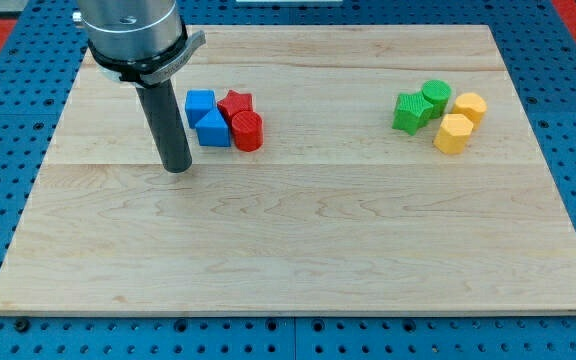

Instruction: Separate the green blocks from yellow blocks

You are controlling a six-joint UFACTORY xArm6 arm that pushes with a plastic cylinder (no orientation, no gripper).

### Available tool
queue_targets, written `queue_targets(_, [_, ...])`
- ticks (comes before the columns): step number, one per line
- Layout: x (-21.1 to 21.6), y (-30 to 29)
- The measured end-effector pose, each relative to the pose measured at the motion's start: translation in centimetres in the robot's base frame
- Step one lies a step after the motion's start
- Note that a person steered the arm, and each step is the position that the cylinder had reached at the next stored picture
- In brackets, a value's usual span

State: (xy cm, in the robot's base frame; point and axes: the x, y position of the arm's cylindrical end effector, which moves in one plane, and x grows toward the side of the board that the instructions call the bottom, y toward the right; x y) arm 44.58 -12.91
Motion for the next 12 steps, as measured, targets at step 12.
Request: queue_targets(12, [-10.0, 32.5])
